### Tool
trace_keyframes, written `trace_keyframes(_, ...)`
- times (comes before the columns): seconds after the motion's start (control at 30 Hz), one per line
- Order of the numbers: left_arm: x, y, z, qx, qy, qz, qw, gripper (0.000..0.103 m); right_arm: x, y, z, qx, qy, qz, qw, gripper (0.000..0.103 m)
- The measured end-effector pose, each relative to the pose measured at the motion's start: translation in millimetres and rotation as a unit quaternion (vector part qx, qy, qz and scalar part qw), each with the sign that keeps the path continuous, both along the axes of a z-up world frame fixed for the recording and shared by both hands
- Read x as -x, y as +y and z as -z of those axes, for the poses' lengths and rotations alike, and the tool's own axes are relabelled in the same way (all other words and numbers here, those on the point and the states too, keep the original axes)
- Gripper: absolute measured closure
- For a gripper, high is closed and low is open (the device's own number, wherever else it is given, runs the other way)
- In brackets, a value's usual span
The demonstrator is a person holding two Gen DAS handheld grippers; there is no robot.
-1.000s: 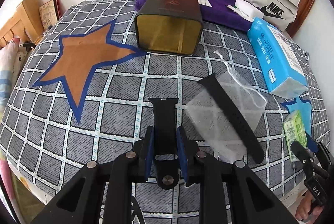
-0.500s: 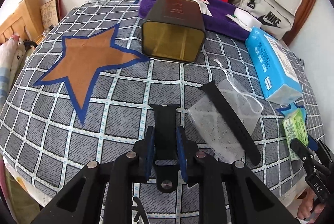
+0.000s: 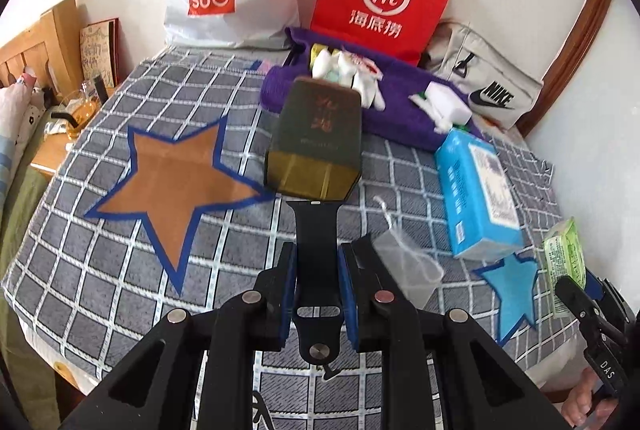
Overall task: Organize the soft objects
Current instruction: 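Carry the green pack and black strap toward the purple towel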
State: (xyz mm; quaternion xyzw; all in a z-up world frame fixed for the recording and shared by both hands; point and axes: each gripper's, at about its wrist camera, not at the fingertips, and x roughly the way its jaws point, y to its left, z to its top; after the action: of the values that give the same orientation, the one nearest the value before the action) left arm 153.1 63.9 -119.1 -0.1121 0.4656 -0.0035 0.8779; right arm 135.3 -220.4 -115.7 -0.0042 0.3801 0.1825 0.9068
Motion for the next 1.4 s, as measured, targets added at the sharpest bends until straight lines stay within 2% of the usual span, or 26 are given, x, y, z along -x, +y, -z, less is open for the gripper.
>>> trace_keyframes(0.33, -30.2, -2.6, -25.7, -0.002, -0.02, 0.013, 0.9997, 0.083, -24.2, 7.0, -21.6, -0.003, -0.011, -0.002, 1.0, 0.05)
trace_keyframes(0.57, -57.2, -0.8, -41.3, -0.002, -0.031, 0.016, 0.9994, 0.083, -54.4, 8.0, -31.9, -0.021, -0.01, 0.0, 1.0, 0.05)
trace_keyframes(0.73, -82.9, -0.4, -51.5, 0.0, -0.04, 0.021, 0.999, 0.083, -81.0, 14.4, -39.4, -0.014, -0.019, 0.0, 1.0, 0.05)
trace_keyframes(1.0, -129.7, -0.4, -52.0, 0.013, -0.037, 0.028, 0.9988, 0.083, -127.0, 24.8, -45.4, -0.007, -0.025, 0.0, 1.0, 0.05)
trace_keyframes(1.2, -166.7, 2.3, -47.3, 0.036, -0.025, 0.032, 0.9985, 0.083, -169.1, 33.3, -39.4, -0.006, -0.016, 0.004, 1.0, 0.05)
trace_keyframes(1.4, -196.6, -2.5, -44.0, 0.038, -0.019, 0.038, 0.9984, 0.083, -204.7, 40.2, -31.7, -0.005, -0.007, 0.005, 1.0, 0.05)
